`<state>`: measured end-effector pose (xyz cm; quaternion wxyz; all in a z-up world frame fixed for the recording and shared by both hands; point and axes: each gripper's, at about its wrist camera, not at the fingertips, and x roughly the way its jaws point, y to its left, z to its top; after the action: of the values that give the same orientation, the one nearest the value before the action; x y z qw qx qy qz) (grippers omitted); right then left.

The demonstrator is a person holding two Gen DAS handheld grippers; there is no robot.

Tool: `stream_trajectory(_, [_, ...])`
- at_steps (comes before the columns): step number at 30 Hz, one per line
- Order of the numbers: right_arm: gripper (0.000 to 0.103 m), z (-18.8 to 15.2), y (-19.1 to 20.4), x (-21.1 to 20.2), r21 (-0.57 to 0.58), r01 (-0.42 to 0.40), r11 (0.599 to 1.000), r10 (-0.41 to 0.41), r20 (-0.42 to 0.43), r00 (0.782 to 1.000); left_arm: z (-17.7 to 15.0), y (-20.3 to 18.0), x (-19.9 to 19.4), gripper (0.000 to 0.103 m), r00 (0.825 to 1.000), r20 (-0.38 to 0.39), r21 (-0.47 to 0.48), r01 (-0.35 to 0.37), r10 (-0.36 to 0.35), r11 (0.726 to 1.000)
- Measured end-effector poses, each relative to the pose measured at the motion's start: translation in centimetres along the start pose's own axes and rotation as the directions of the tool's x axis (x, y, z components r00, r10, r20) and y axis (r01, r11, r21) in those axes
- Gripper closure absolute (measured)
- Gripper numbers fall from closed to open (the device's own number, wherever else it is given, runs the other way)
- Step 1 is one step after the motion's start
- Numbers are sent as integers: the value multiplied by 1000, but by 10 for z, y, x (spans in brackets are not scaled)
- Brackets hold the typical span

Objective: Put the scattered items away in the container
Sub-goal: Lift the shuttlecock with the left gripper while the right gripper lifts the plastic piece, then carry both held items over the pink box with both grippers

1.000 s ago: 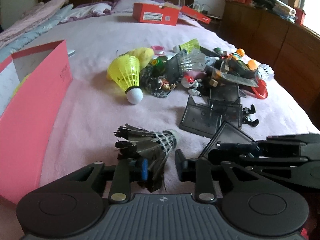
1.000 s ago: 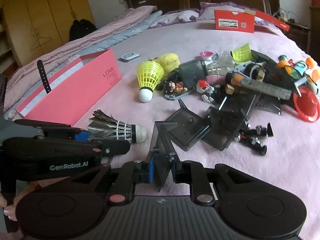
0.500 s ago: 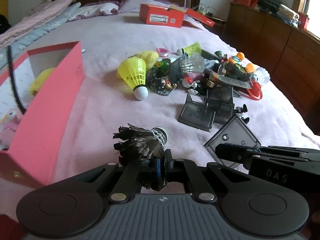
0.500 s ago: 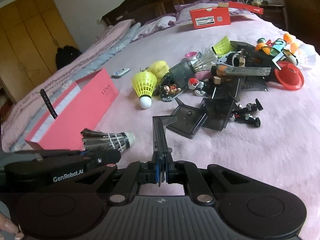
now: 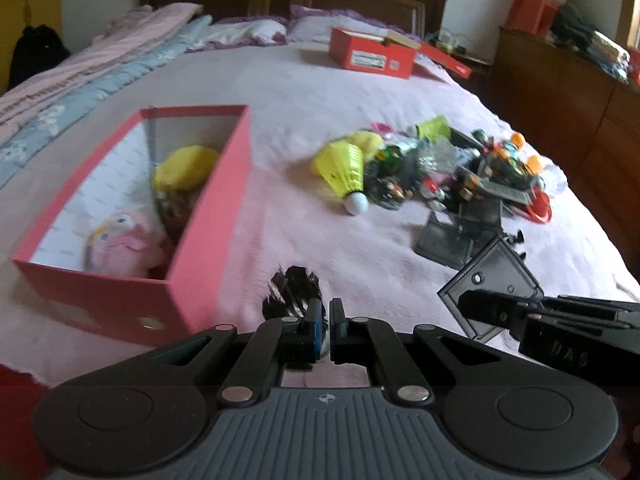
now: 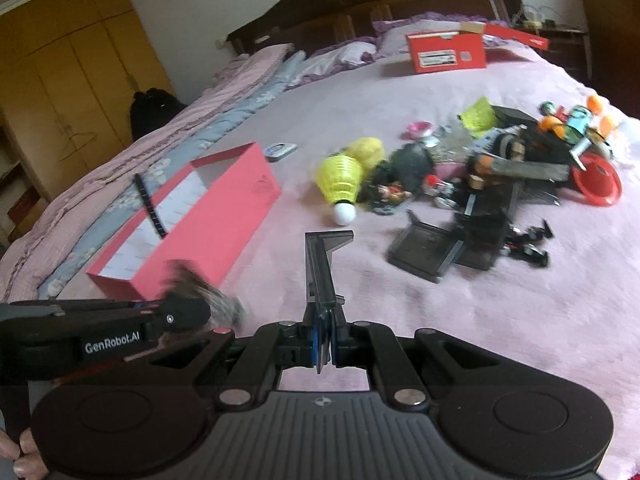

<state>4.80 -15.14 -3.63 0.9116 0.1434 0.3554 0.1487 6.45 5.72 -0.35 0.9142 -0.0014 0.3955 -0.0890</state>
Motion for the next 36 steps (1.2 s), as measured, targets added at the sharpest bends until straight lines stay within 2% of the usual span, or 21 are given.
stream_trajectory(6, [96,10,39,4,-61,-36,997,36,-2,999,11,25,-23,97,998,58,-37,-27,29,999])
stream_trajectory(14, [97,32,90,14,-129,-73,989,76,19,997,16,54,-34,97,995,78,-67,-60,65,996])
stream_trajectory(21, [97,33,97,13,-132,-86,988,89,10,996,13,61,-34,97,996,72,-82,-54,60,995])
stream_trajectory(24, [96,32,92,14,-126,-84,988,85,3,996,11,59,-34,96,997,64,-59,-47,51,997])
stream_trajectory(25, [96,32,90,14,-124,-83,989,84,1,997,9,57,-32,94,998,50,-44,-34,36,998])
stream_trajectory(26, [96,31,87,15,-123,-81,989,81,-2,997,6,56,-31,87,999,38,-41,-29,30,999])
stream_trajectory(28, [96,27,80,19,-120,-76,990,74,-15,997,-3,55,-28,69,1000,13,-46,-16,16,999])
stream_trajectory(29, [96,24,77,21,-119,-73,990,71,-25,997,-7,55,-25,54,1000,2,-54,-12,12,998])
stream_trajectory(30, [96,21,75,22,-117,-71,991,67,-35,997,-12,55,-22,48,1000,-9,-62,-10,9,998])
stream_trajectory(36, [96,-3,59,33,-121,-25,992,12,-105,994,-32,44,8,45,996,-82,-50,18,-22,999])
